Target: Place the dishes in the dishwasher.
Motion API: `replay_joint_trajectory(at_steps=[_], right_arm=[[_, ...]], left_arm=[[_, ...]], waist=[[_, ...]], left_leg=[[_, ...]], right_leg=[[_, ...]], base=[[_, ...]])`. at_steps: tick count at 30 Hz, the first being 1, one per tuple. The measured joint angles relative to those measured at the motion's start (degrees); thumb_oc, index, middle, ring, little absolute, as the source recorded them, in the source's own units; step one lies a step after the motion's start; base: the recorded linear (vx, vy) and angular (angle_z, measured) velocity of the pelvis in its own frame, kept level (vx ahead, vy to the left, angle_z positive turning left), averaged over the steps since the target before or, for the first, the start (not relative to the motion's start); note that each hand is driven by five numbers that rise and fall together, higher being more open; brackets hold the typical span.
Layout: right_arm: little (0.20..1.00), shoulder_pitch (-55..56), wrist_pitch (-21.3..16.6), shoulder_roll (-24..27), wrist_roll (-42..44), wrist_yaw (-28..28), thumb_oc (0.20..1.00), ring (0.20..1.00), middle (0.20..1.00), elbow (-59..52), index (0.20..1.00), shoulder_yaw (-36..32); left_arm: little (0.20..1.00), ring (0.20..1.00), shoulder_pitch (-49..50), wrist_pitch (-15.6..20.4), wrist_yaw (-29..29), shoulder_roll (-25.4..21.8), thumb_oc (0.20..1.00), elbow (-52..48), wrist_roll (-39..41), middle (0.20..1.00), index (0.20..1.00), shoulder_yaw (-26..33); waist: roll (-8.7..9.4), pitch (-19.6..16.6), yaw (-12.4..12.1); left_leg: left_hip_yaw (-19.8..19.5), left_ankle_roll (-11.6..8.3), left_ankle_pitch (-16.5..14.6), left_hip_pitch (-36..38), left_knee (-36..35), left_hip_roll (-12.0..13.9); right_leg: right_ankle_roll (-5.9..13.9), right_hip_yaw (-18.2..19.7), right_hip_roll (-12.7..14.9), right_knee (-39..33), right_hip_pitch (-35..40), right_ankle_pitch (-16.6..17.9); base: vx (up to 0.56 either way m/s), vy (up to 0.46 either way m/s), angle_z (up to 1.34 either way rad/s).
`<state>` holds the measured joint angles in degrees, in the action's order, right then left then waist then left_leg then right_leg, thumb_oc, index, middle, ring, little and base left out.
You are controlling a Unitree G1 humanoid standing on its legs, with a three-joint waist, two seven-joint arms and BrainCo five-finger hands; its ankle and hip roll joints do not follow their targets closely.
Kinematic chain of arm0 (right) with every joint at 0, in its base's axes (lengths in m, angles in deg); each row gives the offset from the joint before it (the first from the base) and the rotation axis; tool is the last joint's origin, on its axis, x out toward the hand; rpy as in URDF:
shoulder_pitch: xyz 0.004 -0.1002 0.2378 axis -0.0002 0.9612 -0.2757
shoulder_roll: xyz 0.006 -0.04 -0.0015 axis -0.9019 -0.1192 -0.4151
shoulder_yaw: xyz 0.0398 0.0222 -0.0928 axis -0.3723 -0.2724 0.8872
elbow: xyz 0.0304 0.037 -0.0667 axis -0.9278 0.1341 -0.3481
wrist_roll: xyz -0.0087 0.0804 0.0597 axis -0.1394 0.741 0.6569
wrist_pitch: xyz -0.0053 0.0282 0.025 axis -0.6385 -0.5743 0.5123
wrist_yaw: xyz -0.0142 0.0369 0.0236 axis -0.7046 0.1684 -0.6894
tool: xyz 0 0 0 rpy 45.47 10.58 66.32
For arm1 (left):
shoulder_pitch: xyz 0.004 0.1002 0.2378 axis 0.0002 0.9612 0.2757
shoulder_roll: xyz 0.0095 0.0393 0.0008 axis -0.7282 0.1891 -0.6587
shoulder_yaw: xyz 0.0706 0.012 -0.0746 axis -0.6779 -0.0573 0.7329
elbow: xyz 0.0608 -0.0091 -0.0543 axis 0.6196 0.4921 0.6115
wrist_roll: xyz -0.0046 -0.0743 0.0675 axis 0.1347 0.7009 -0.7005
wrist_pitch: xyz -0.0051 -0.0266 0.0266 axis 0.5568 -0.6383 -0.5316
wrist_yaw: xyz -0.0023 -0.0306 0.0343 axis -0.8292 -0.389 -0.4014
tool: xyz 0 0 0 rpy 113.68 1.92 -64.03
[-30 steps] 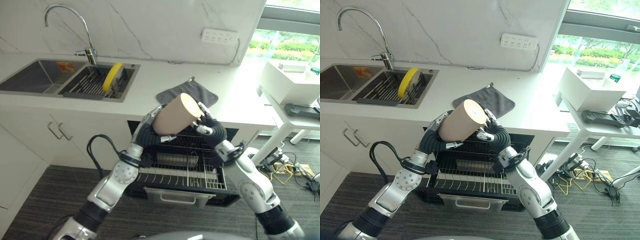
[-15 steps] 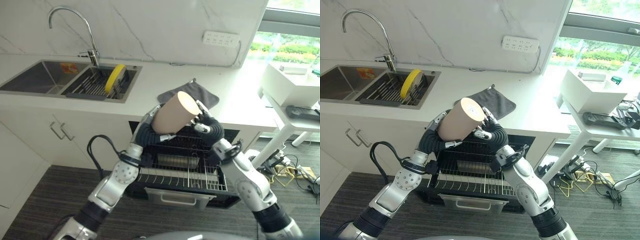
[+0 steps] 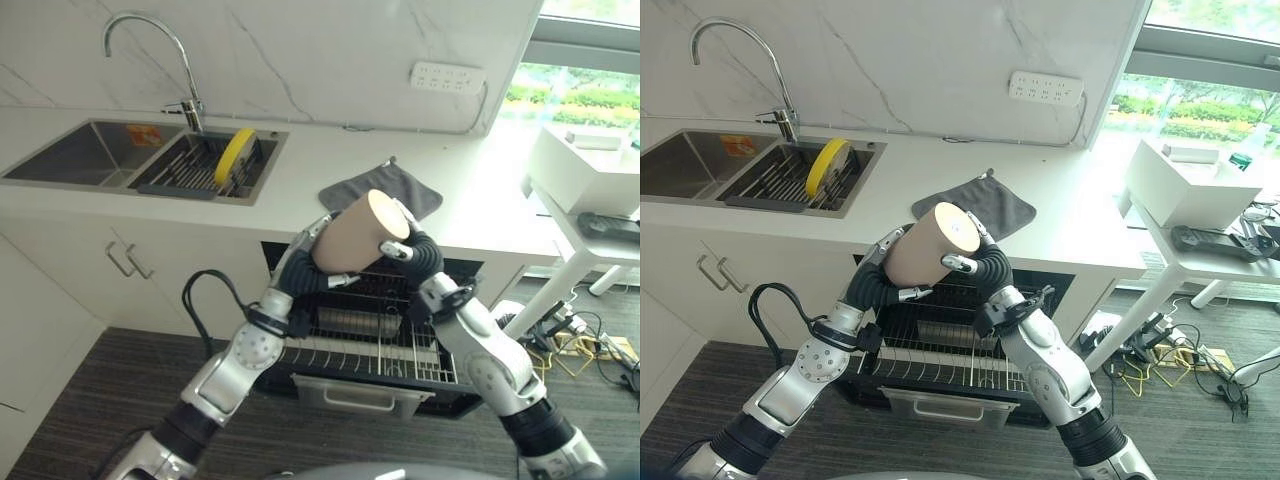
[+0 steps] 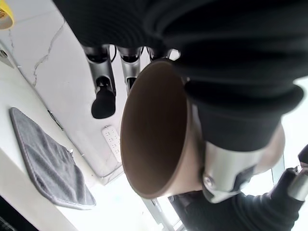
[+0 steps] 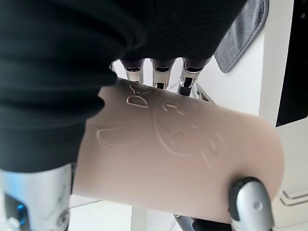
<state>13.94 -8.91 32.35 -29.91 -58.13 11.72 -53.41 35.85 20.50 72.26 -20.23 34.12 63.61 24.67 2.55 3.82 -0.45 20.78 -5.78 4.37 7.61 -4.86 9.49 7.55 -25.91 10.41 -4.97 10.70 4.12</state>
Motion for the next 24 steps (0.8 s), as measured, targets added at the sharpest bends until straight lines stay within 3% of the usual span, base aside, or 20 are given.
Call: replay_joint_trajectory(at_steps=[17, 18, 19, 24], right_arm=[[1.0, -1.6, -0.2, -0.5, -6.7, 3.1, 1.0, 1.0, 1.0, 0.2, 1.0, 0.5], [0.878, -1.9, -0.4, -0.5, -6.8, 3.3, 0.878, 0.878, 0.878, 0.2, 0.878, 0.4], [0.2, -2.0, -0.4, -0.5, -7.1, 3.3, 0.2, 0.2, 0.2, 0.2, 0.2, 0.4], [0.2, -2.1, -3.2, -0.8, -9.5, 4.7, 0.2, 0.2, 0.2, 1.2, 0.2, 0.6]], left_arm=[[0.2, 0.2, -2.2, -0.5, 0.4, 0.0, 0.2, 0.0, -0.9, 0.2, 0.2, 0.0], [0.2, 0.2, -2.5, -0.6, 0.4, 0.0, 0.2, -0.1, -0.9, 0.2, 0.2, 0.0], [0.2, 0.2, -2.6, -0.7, 0.4, 0.0, 0.2, -0.1, -0.9, 0.2, 0.2, 0.0], [0.2, 0.2, -3.0, -1.0, 0.4, 0.6, 0.2, -0.1, -1.0, 0.2, 0.2, 0.0]], waist=[[-0.69, 0.2, -0.1], [-0.74, 0.2, -0.1], [-0.79, 0.3, -0.1], [-0.94, 0.4, -0.3]], left_leg=[[-0.3, 0.01, 0.0, -0.2, 0.0, -0.1], [-0.4, 0.04, 0.0, -0.3, 0.0, -0.1], [-0.5, 0.05, 0.0, -0.3, 0.0, -0.1], [-0.9, 0.08, 0.1, -0.5, 0.0, -0.4]], right_leg=[[0.09, -0.2, 0.0, 0.0, 0.0, -0.1], [0.13, -0.3, 0.0, 0.0, 0.0, -0.1], [0.13, -0.3, 0.0, 0.0, 0.0, -0.1], [0.2, -0.7, 0.0, 0.0, 0.1, -0.2]], base=[[0.0, 0.0, 0.0], [0.0, 0.003, 0.04], [0.0, 0.004, 0.06], [-0.01, 0.006, 0.04]])
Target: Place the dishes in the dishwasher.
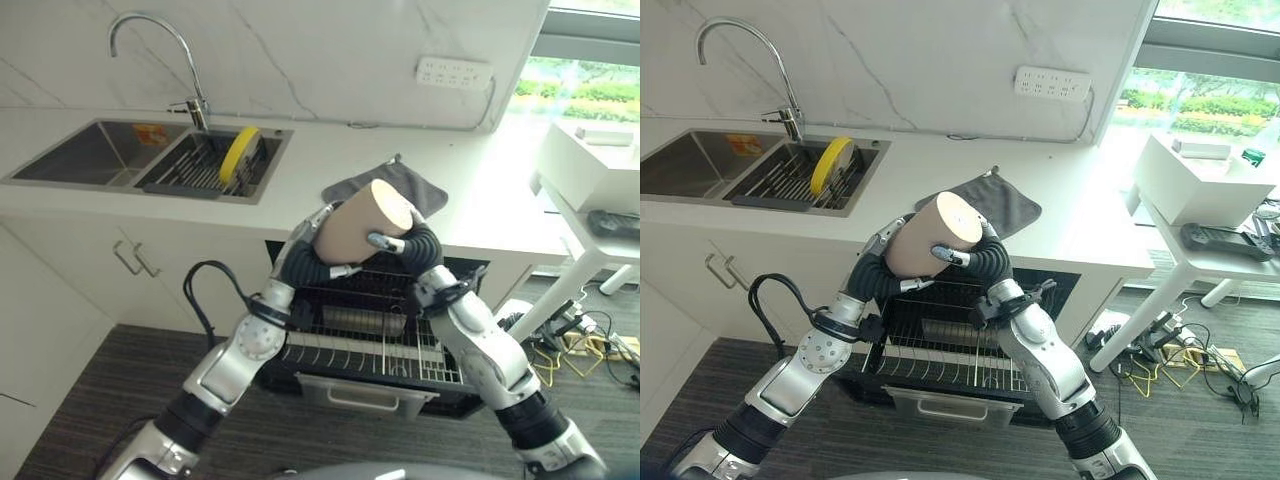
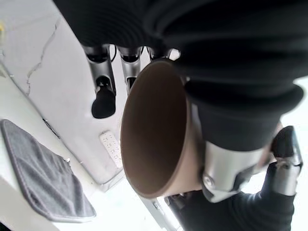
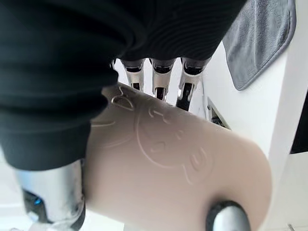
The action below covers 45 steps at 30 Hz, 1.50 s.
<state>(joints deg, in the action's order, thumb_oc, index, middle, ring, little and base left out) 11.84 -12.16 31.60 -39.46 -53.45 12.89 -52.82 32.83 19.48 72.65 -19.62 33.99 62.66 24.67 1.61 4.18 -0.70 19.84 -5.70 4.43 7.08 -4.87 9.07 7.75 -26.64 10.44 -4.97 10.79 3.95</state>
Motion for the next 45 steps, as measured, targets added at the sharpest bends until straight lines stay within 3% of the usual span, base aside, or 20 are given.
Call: replay_joint_trajectory(at_steps=[5, 14, 17, 21, 37, 40, 45], right_arm=[[0.2, -0.1, -2.9, 0.1, -2.8, 1.4, 0.2, 0.2, 0.2, 0.1, 0.2, 0.0], [0.2, -0.1, -4.2, 0.1, -4.0, 2.2, 0.2, 0.2, 0.2, 0.5, 0.2, 0.1], [0.2, -0.1, -4.6, 0.1, -5.5, 2.4, 0.2, 0.2, 0.2, 0.5, 0.2, 0.1], [0.2, -0.1, -8.3, 1.1, -8.7, 2.6, 0.2, 0.2, 0.2, 0.4, 0.2, -0.2], [0.2, 1.7, -10.6, 4.5, -20.3, 3.6, 0.2, 0.2, 0.2, 0.6, 0.2, -4.7], [0.2, 5.2, -10.5, 8.4, -24.7, 3.3, 0.2, 0.2, 0.2, 0.9, 0.2, -8.0], [0.2, 8.9, -9.2, 13.2, -26.3, -2.1, 0.2, 0.2, 0.2, 0.8, 0.2, -13.9]], left_arm=[[0.2, 0.2, -1.1, 0.1, -0.1, 0.7, 0.2, -0.4, 0.0, 0.2, 0.2, -0.1], [0.2, 0.2, -1.1, -0.1, -0.6, 1.5, 0.2, -0.4, 0.2, 0.2, 0.2, 0.0], [1.0, 1.0, -1.1, -0.1, -0.5, 1.9, 1.0, -0.4, 0.7, 1.0, 1.0, 0.1], [1.0, 1.0, -0.6, -2.2, -0.5, 2.0, 1.0, 0.4, 2.9, 1.0, 1.0, 0.1], [1.0, 1.0, 3.8, -7.6, 1.1, 2.2, 1.0, 1.8, 10.4, 1.0, 1.0, 5.3], [1.0, 1.0, 6.1, -11.4, -3.4, 2.2, 1.0, 1.8, 16.9, 1.0, 1.0, 9.3], [1.0, 1.0, 10.4, -20.7, -12.5, -0.9, 1.0, 3.7, 18.9, 1.0, 1.0, 10.2]], waist=[[-0.4, 0.3, -0.2], [-0.61, 0.8, -0.4], [-0.57, 1.3, -0.4], [-0.27, 1.6, -0.5], [0.71, 2.4, -0.4], [0.95, 2.9, -0.4], [0.63, 4.2, 1.2]], left_leg=[[0.0, 0.0, 0.0, 0.0, 0.0, 0.0], [-0.1, 0.0, 0.0, 0.0, 0.0, 0.0], [-0.1, 0.0, 0.0, 0.0, 0.0, 0.0], [-0.1, -0.01, 0.0, 0.0, 0.0, 0.0], [0.0, 0.0, 0.0, 0.0, 0.0, 0.0], [-0.1, 0.05, -0.1, 0.0, -0.1, 0.0], [0.4, 0.3, -0.4, 0.2, -0.1, -0.2]], right_leg=[[0.05, 0.0, 0.0, 0.0, 0.0, 0.0], [0.13, -0.1, 0.0, 0.0, 0.0, -0.1], [0.13, -0.1, 0.0, 0.0, 0.0, -0.1], [0.16, -0.1, 0.0, 0.0, 0.0, -0.2], [0.22, -0.1, 0.0, 0.0, 0.0, -0.2], [0.31, -0.1, 0.0, 0.0, 0.0, -0.3], [0.61, 0.6, 0.0, 0.7, -1.0, -0.8]], base=[[0.0, 0.0, 0.0], [0.0, 0.0, 0.0], [0.0, 0.0, 0.0], [0.0, 0.0, 0.0], [0.0, -0.001, 0.0], [0.01, -0.03, 0.0], [0.05, -0.024, -0.06]])
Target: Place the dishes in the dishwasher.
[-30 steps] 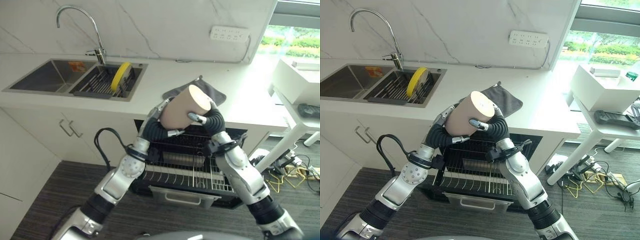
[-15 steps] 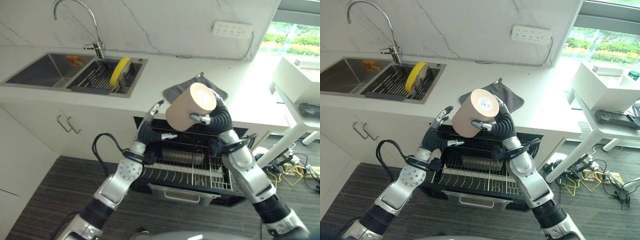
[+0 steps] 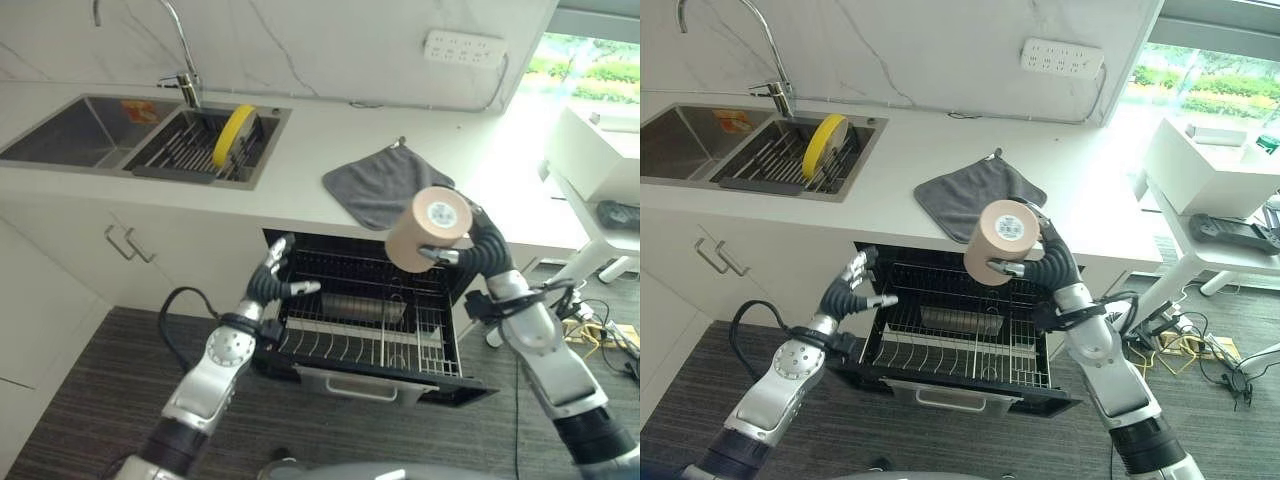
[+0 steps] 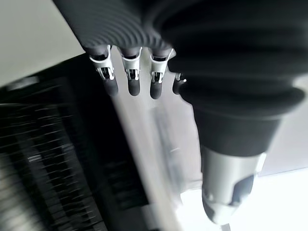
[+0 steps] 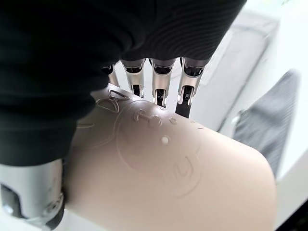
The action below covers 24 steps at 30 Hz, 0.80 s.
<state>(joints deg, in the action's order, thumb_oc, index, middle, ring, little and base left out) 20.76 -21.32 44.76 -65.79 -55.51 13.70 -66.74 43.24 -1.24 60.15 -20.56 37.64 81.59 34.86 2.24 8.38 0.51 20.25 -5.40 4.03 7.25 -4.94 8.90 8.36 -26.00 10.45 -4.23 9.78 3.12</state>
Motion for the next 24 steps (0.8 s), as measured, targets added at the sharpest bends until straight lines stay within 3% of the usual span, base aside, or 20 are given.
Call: replay_joint_trajectory(at_steps=[2, 5, 8, 11, 16, 22, 24], right_arm=[[0.2, 0.8, 1.0, 2.5, 0.0, -1.1, 0.2, 0.2, 0.2, 0.1, 0.2, -0.8], [0.2, -3.7, 1.0, 7.9, 0.0, -1.9, 0.2, 0.2, 0.2, 1.4, 0.2, -0.9], [0.2, -9.7, 1.4, 9.7, 0.1, -2.0, 0.2, 0.2, 0.2, 2.4, 0.2, -2.8], [0.2, -9.7, 1.4, 10.3, 0.1, -2.0, 0.2, 0.2, 0.2, 2.5, 0.2, -2.7], [0.2, -9.8, 1.4, 11.4, 0.1, -2.0, 0.2, 0.2, 0.2, 2.4, 0.2, -2.0], [0.2, -10.6, 1.6, 11.8, 1.2, -2.5, 0.2, 0.2, 0.2, 2.4, 0.2, -2.0], [0.2, -11.1, 2.0, 13.2, 1.3, -2.9, 0.2, 0.2, 0.2, 2.4, 0.2, -2.0]], left_arm=[[1.0, 1.0, 1.0, -1.9, -1.7, -1.5, 1.0, 0.0, 0.3, 1.0, 1.0, 2.2], [1.0, 1.0, -7.2, -1.8, -2.8, -3.6, 1.0, 1.1, 0.2, 1.0, 1.0, 1.0], [1.0, 1.0, -16.4, -1.7, -3.8, -6.2, 1.0, 0.7, -0.4, 1.0, 1.0, 1.2], [1.0, 1.0, -19.9, -1.6, -4.4, -9.3, 1.0, 0.2, -0.9, 1.0, 1.0, 1.3], [1.0, 1.0, -20.0, -1.8, -7.0, -12.6, 1.0, 0.4, -2.0, 1.0, 1.0, 1.2], [1.0, 1.0, -21.0, -1.8, -10.1, -16.3, 1.0, 0.3, -12.3, 1.0, 1.0, 1.1], [1.0, 1.0, -22.4, -2.9, -15.0, -19.7, 1.0, 0.3, -16.8, 1.0, 1.0, 0.5]], waist=[[-0.63, 2.0, 0.4], [-1.52, 8.7, 0.3], [-2.17, 15.6, 0.8], [-1.76, 19.9, 1.0], [-1.04, 21.7, 1.8], [-1.29, 21.8, 2.1], [-1.71, 22.0, 2.2]], left_leg=[[0.8, -0.03, 0.1, 0.1, 0.2, 0.1], [-2.9, 0.44, -4.6, -10.5, 13.7, 3.3], [-3.1, 0.65, -5.3, -17.3, 19.2, 4.2], [-3.5, 1.05, -6.5, -20.7, 23.4, 5.1], [-3.8, 1.14, -7.3, -23.6, 26.3, 5.8], [-3.5, 0.9, -7.6, -23.4, 26.1, 5.7], [-3.5, 0.89, -7.6, -23.3, 25.9, 5.5]], right_leg=[[-0.19, 1.4, 0.2, 1.5, -0.7, -0.4], [-1.38, 4.3, 0.9, 11.5, -9.9, -3.4], [-2.39, 6.8, 2.2, 19.5, -18.6, -5.0], [-3.51, 8.0, 2.9, 24.6, -22.8, -7.1], [-4.06, 8.7, 3.1, 28.3, -26.4, -8.6], [-3.51, 9.4, 3.1, 28.4, -26.8, -8.5], [-3.46, 9.5, 3.1, 28.3, -26.8, -8.5]], base=[[-0.2, -0.033, -0.23], [-0.21, 0.026, -0.11], [-0.17, -0.018, -0.18], [-0.1, -0.03, -0.06], [-0.04, 0.004, -0.04], [-0.02, 0.006, -0.05], [-0.05, 0.017, -0.02]])
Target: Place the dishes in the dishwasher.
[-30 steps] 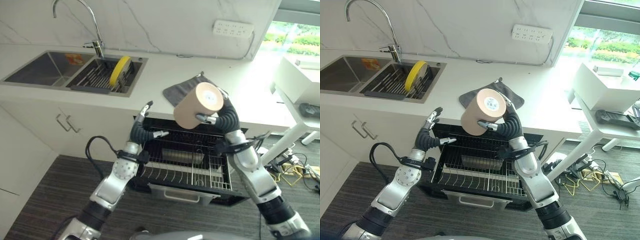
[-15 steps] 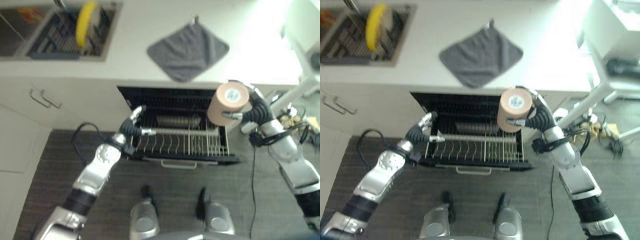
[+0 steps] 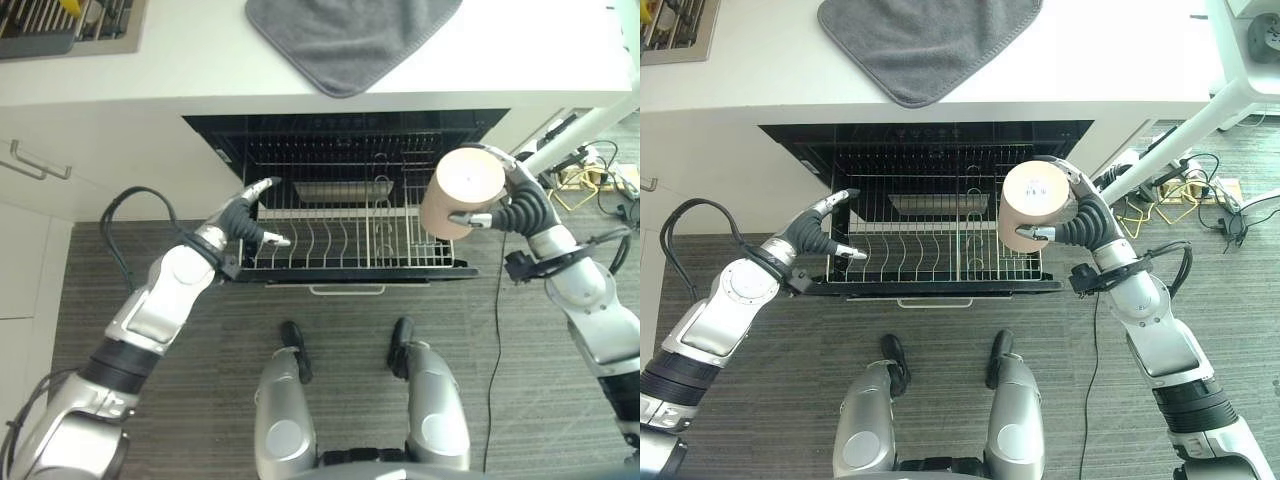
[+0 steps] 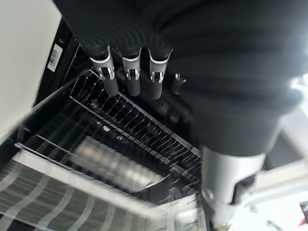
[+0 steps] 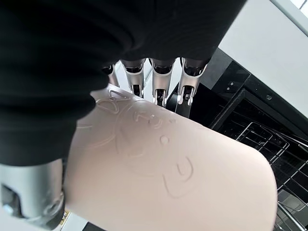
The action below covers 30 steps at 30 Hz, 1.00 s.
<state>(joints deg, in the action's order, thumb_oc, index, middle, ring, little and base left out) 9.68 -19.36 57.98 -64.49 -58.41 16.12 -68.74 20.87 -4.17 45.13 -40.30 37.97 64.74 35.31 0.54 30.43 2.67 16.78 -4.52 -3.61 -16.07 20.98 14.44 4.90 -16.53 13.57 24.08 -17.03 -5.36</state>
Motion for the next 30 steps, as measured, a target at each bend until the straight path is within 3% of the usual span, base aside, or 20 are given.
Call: replay_joint_trajectory(at_steps=[3, 10, 14, 24, 28, 30], right_arm=[[0.2, -1.6, 0.9, 2.4, 0.7, -0.3, 0.2, 0.2, 0.2, 0.0, 0.2, -0.1], [0.2, -2.0, 1.4, 3.1, 4.4, -0.8, 0.2, 0.2, 0.2, 0.0, 0.2, -0.1], [0.2, -3.2, 1.4, 3.7, 4.4, -0.8, 0.2, 0.2, 0.2, 0.0, 0.2, 0.0], [0.2, -4.5, 1.4, 3.7, 4.4, -0.7, 0.2, 0.2, 0.2, 0.0, 0.2, 0.0], [0.2, -5.3, 1.4, 3.7, 4.3, -0.7, 0.2, 0.2, 0.2, 0.0, 0.2, 0.0], [0.2, -7.0, 1.4, 3.5, 4.4, -0.8, 0.2, 0.2, 0.2, 0.0, 0.2, 0.0]], left_arm=[[1.0, 1.0, -1.4, -2.2, -4.4, -4.2, 1.0, 0.0, -3.3, 1.0, 1.0, -1.0], [1.0, 1.0, -1.1, -3.3, -15.9, -6.4, 1.0, -0.1, -15.1, 1.0, 1.0, -3.9], [1.0, 1.0, -0.9, -3.9, -20.8, -6.4, 1.0, 0.0, -17.8, 1.0, 1.0, -4.0], [1.0, 1.0, -0.6, -7.3, -22.4, -2.6, 1.0, 0.0, -17.7, 1.0, 1.0, -5.9], [1.0, 1.0, -0.1, -8.4, -21.0, 0.7, 1.0, 0.1, -17.7, 1.0, 1.0, -6.1], [1.0, 1.0, -0.1, -10.1, -19.6, 5.0, 1.0, 2.9, -17.9, 1.0, 1.0, -7.2]], waist=[[-0.98, 0.2, 0.0], [-1.43, 0.3, -0.1], [-1.43, 0.3, -0.1], [-1.48, 0.2, -0.5], [-1.54, 0.2, -0.5], [-1.53, 0.2, -0.5]], left_leg=[[0.1, 0.0, 0.0, 0.0, -0.3, -0.2], [0.4, -0.09, 0.1, 0.2, -1.2, -0.5], [0.4, -0.18, 0.2, 0.5, -1.7, -0.5], [1.0, -0.39, 0.5, 2.9, -3.8, -0.8], [1.0, -0.43, 0.6, 4.3, -4.7, -1.0], [1.0, -0.43, 0.6, 4.3, -4.7, -1.0]], right_leg=[[0.1, 0.1, 0.1, -0.1, 0.0, 0.1], [0.28, 0.1, 0.0, -1.0, 0.0, 0.3], [0.32, 0.0, 0.0, -1.4, 0.3, 0.4], [0.6, -0.3, -0.5, -4.3, 2.9, 1.3], [0.8, -0.7, -0.7, -6.1, 4.8, 1.9], [0.79, -0.7, -0.7, -6.3, 4.8, 1.9]], base=[[-0.04, 0.017, 0.0], [-0.04, 0.008, -0.01], [-0.05, -0.012, 0.0], [-0.01, -0.009, -0.01], [0.0, 0.0, 0.01], [0.0, 0.0, 0.0]])
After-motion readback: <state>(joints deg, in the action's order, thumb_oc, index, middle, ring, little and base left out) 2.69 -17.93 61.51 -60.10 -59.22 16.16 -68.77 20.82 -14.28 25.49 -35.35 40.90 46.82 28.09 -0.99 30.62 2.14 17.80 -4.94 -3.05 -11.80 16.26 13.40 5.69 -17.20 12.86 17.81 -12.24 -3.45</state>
